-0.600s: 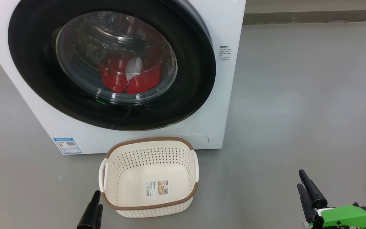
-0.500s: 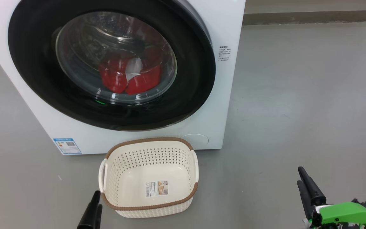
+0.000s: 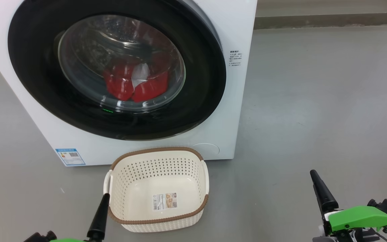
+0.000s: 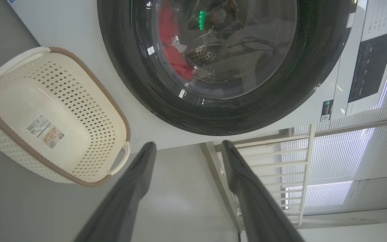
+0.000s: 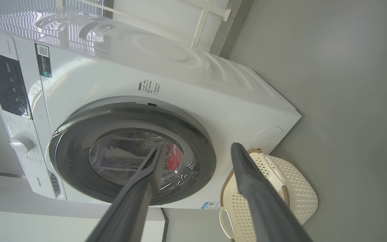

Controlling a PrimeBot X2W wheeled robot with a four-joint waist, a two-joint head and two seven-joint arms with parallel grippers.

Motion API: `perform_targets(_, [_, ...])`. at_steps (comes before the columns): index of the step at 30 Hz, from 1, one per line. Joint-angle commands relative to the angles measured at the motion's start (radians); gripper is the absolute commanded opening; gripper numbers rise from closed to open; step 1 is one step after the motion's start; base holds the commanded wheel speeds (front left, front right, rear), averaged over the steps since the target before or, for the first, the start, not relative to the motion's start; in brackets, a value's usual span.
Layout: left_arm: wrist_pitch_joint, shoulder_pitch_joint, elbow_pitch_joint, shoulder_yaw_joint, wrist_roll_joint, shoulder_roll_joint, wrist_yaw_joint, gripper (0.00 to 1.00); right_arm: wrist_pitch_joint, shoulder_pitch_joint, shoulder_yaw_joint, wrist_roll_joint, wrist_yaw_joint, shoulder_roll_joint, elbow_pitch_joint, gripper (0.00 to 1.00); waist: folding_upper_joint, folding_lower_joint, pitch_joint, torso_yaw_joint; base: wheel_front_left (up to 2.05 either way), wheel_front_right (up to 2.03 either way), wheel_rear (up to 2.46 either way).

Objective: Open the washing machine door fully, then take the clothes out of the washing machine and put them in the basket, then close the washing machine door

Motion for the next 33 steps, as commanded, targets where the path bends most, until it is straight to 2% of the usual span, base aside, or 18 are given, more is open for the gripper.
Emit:
perform_targets(1, [-0.015, -0.049, -0.024, 0.006, 0.049, 0.015, 0.005, 1.00, -0.017, -0.057, 0.010, -0.039, 0.000, -0.010, -0.019, 1.00, -0.0001, -0.0001, -0.001, -0.001, 0.00, 0.00, 0.00])
perform_targets(8, [-0.035, -0.064, -0.029, -0.002, 0.164, 0.015, 0.010, 1.00, -0.038, -0.076, 0.022, -0.119, 0.000, -0.011, -0.014, 1.00, -0.0001, -0.0001, -0.006, -0.002, 0.00, 0.00, 0.00])
perform_targets(33, [-0.110, -0.125, -0.017, -0.044, 0.518, 0.018, 0.062, 1.00, -0.111, -0.146, 0.012, -0.632, 0.000, -0.017, -0.016, 1.00, -0.0001, -0.0001, -0.015, -0.008, 0.00, 0.00, 0.00])
